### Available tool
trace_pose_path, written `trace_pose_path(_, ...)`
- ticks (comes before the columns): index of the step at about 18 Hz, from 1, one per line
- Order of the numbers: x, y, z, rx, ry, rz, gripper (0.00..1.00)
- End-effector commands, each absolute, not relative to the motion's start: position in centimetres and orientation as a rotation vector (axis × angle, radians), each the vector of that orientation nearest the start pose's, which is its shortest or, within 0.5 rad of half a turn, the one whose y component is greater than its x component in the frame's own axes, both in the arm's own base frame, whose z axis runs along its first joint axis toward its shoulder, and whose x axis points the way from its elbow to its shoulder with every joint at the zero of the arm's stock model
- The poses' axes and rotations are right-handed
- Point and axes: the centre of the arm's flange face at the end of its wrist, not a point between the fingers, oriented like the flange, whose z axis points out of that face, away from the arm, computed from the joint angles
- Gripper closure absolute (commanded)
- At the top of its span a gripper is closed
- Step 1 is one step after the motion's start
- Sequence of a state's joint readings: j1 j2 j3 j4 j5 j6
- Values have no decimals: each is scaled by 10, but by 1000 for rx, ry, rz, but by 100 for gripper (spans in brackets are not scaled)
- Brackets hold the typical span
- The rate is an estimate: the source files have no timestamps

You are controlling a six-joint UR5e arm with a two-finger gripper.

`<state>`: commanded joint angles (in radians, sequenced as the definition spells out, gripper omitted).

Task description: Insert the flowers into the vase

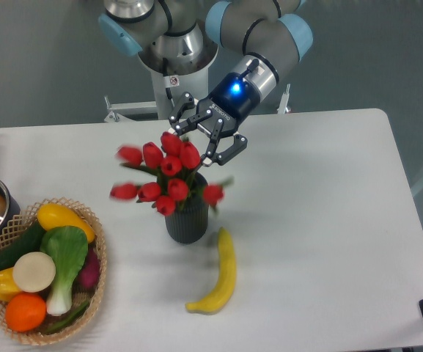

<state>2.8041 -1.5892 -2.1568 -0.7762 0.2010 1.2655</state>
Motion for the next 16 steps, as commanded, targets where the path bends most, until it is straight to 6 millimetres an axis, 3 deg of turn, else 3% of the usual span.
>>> trace_pose_path(10,-329,346,352,-1853,135,-257,0)
trace_pose_path(16,-324,326,363,-1920,121,-172,0)
